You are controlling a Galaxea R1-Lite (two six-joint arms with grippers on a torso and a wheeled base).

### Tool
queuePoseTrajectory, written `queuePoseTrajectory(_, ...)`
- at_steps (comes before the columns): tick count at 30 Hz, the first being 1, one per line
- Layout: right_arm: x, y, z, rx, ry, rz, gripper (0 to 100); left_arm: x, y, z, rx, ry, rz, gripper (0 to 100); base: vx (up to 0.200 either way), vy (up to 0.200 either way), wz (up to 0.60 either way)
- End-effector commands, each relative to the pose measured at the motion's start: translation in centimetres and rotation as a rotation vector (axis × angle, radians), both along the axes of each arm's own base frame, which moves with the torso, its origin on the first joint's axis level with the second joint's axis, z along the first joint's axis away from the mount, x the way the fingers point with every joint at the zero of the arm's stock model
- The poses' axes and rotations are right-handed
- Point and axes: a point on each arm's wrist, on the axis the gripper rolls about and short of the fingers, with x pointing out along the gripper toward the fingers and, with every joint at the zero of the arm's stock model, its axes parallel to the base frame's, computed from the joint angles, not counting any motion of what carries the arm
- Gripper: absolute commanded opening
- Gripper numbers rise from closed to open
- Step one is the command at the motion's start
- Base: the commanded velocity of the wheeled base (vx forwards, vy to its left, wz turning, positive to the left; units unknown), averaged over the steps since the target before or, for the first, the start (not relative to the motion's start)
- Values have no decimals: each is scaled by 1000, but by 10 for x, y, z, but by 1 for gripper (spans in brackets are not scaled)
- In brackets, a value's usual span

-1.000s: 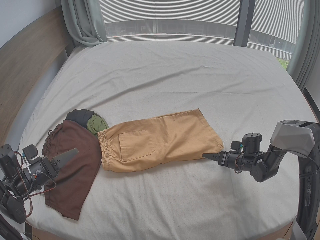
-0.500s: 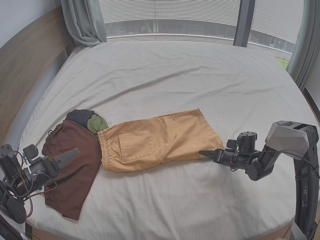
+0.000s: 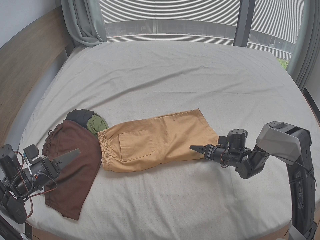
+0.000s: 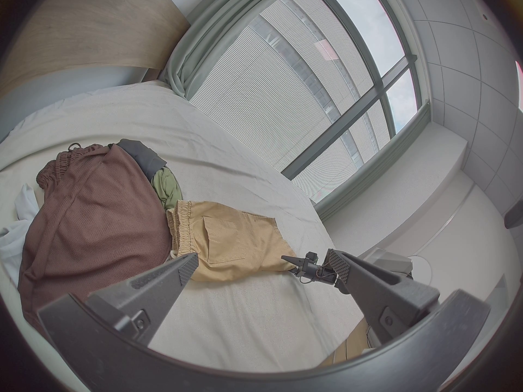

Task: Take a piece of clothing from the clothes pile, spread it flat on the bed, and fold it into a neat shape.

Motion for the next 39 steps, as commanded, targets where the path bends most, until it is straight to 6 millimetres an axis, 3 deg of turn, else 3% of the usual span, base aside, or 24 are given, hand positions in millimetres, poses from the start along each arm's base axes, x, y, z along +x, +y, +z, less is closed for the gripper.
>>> queuePoseTrajectory(1,4,12,-3,22,-4,5,100,-3,0,-3,-3,20,0,100,0,0,0)
queuePoseTrajectory(22,9,18,-5,37,-12,-30,100,-3,-1,-3,-3,22,-2,100,0,0,0)
queuePoseTrajectory(23,9,18,-5,36,-13,-29,0,-3,-1,-3,-3,20,-2,100,0,0,0)
queuePoseTrajectory(34,6,16,-5,33,-4,-31,0,-3,-1,-3,-3,22,-2,100,0,0,0)
queuePoseTrajectory(39,-5,10,3,5,-1,-27,0,-3,-1,-4,-4,24,-3,100,0,0,0)
